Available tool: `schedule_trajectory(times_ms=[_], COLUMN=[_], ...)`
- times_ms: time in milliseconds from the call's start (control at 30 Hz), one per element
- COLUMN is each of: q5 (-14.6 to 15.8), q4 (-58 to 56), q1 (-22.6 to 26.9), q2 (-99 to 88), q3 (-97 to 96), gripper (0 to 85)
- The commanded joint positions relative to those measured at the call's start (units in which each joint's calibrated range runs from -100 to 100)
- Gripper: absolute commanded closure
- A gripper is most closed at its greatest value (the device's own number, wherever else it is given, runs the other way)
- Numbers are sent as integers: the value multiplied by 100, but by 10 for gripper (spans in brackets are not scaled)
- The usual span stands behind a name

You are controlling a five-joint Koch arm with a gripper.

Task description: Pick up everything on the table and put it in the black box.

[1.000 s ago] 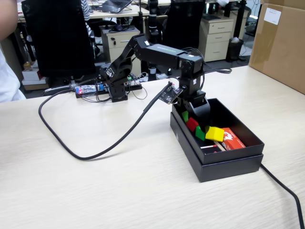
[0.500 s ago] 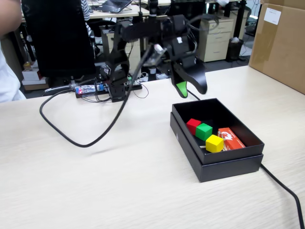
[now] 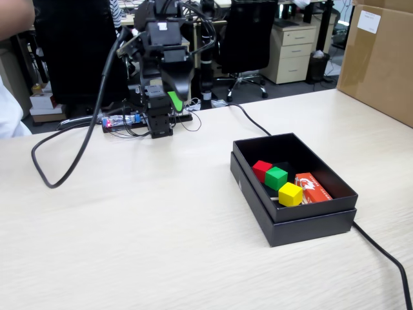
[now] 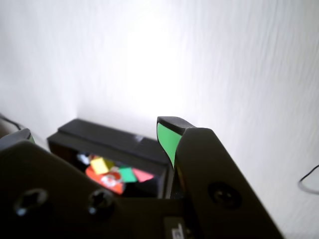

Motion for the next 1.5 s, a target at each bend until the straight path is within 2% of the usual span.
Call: schedule_trajectory(times_ms=[0, 367, 533, 800, 1067, 1267, 1467], q5=[-205, -249, -264, -337, -391, -435, -425], q4=[957, 2115, 2556, 4716, 5389, 6322, 6435], q1=[-151, -259, -259, -39, -20, 68, 88], q2=[-1316, -3405, -3497, -3508, -3508, -3508, -3508], q3=[-761, -3563, -4533, -6691, -7570, -8594, -8912], gripper=[359, 348, 333, 334, 334, 341, 347])
